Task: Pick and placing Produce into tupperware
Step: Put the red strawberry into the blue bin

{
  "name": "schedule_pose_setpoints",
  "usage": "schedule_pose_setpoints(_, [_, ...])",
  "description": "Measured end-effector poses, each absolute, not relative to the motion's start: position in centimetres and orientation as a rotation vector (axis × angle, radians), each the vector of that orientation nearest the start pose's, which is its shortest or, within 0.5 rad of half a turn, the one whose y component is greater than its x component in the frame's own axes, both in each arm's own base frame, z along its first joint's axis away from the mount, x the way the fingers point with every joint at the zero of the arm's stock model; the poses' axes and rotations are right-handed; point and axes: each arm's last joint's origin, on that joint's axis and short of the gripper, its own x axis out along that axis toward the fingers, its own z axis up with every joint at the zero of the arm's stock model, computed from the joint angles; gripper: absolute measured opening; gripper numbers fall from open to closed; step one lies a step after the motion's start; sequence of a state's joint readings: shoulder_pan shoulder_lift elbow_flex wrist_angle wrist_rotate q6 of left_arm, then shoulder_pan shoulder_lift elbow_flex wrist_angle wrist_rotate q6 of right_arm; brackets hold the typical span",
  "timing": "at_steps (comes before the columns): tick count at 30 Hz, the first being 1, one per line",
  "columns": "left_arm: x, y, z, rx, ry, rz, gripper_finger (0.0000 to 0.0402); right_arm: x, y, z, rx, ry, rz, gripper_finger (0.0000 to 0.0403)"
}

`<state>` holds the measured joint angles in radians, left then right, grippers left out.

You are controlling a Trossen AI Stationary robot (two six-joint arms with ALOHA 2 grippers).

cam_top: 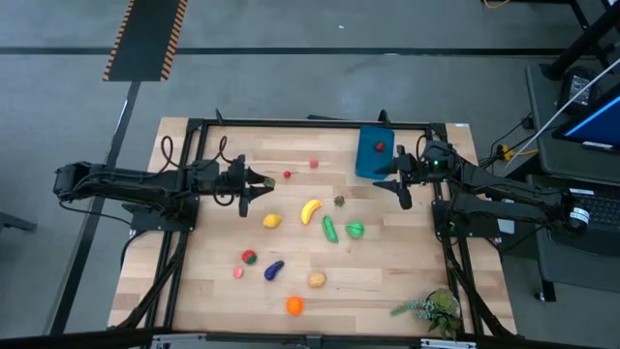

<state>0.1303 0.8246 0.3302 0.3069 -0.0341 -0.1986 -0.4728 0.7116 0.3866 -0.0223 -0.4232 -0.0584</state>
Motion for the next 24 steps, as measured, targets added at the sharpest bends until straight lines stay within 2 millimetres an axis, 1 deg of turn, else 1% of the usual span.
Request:
schedule_pose_setpoints(4, [18.2, 2.5, 21.4, -0.206, 0.165, 0.182, 0.0118, 14.8, -6.2, 22.3, 0.121, 0.303, -0.045, 0.0179])
schedule_pose_setpoints(7, [18.9, 2.5, 21.3, -0.178, 0.146, 0.164, 0.0118, 15.1, -6.3, 22.4, 0.122, 0.291, -0.036, 0.0179])
schedule_pose_setpoints(9, [19.4, 2.6, 21.0, -0.165, 0.148, 0.147, 0.0118, 15.4, -6.4, 22.4, 0.118, 0.271, -0.008, 0.0179])
schedule_pose_setpoints(13, [20.3, 2.7, 20.2, -0.159, 0.162, 0.144, 0.0118, 16.3, -6.7, 22.6, 0.163, 0.223, 0.027, 0.0179])
schedule_pose_setpoints(17, [21.0, 2.8, 19.7, -0.142, 0.148, 0.142, 0.0118, 17.1, -7.1, 22.1, 0.184, 0.220, 0.030, 0.0179])
schedule_pose_setpoints(19, [21.3, 2.9, 19.5, -0.124, 0.143, 0.132, 0.0118, 17.6, -7.2, 21.8, 0.162, 0.226, 0.038, 0.0179])
schedule_pose_setpoints(24, [22.3, 3.0, 19.5, -0.123, 0.140, 0.125, 0.0118, 18.7, -7.1, 21.8, 0.019, 0.171, 0.081, 0.0179])
